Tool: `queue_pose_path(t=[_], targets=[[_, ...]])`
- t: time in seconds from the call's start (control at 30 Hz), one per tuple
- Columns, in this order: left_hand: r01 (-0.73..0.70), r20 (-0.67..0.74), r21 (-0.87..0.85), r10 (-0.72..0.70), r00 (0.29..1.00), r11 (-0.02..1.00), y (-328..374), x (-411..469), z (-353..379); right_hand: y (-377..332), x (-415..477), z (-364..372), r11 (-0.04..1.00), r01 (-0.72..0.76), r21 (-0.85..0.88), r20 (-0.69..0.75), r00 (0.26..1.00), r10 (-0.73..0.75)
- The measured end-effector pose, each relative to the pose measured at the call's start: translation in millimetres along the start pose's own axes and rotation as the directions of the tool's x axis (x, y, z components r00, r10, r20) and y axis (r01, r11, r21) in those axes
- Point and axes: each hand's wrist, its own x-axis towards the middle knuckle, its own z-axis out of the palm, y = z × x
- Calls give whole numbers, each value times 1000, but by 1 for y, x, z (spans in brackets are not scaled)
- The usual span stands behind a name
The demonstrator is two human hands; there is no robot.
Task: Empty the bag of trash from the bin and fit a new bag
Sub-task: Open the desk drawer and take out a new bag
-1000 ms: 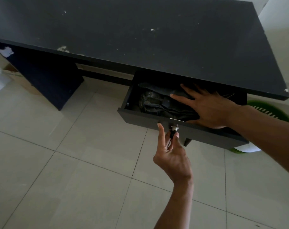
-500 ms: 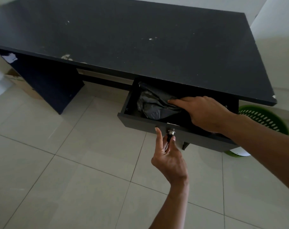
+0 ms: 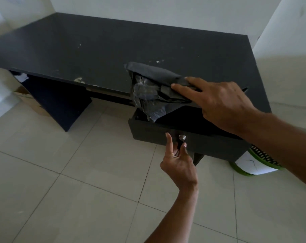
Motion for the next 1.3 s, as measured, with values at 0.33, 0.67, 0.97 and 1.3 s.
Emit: queue_pose_path(t=[0.33, 0.67, 0.97, 1.3], targets=[[78, 47, 92, -83, 995, 993, 0, 25, 31, 43, -26, 65, 925, -373, 71, 281, 897, 340], [10, 96, 236, -34, 995, 972, -9, 51, 66, 82, -27, 85, 881, -447, 158, 357, 858, 371], [25, 153, 420, -97, 983, 907, -16, 84, 101, 88, -28, 97, 864, -466, 190, 319, 862, 394], [-294, -37, 432, 343, 939, 852, 14, 54, 36, 90, -28, 99, 861, -465, 207, 315, 865, 392]])
